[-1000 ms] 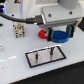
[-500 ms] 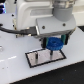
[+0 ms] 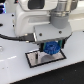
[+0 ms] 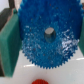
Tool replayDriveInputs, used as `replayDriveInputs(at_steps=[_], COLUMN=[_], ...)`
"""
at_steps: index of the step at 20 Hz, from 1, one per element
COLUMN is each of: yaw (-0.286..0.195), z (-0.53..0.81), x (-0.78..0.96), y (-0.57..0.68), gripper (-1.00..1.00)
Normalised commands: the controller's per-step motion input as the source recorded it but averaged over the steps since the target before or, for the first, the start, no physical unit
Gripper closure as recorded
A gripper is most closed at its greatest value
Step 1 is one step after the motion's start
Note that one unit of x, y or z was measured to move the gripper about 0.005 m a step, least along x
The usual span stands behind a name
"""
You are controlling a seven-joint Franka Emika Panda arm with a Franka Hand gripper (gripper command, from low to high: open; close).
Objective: Insert the blue gear onto the right peg, followed by the red gear
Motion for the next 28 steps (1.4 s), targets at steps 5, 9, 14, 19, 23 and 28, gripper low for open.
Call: replayDriveInputs(at_steps=[5,9,14,19,23,28], yaw=[0.000,0.000,0.000,0.000,0.000,0.000], z=[0.22,0.17,0.02,-0.17,-0.12,0.15], x=[0.08,0.10,0.21,0.24,0.17,0.00], y=[0.08,0.00,0.02,-0.01,0.01,0.00], gripper=[1.00,1.00,1.00,1.00,1.00,1.00])
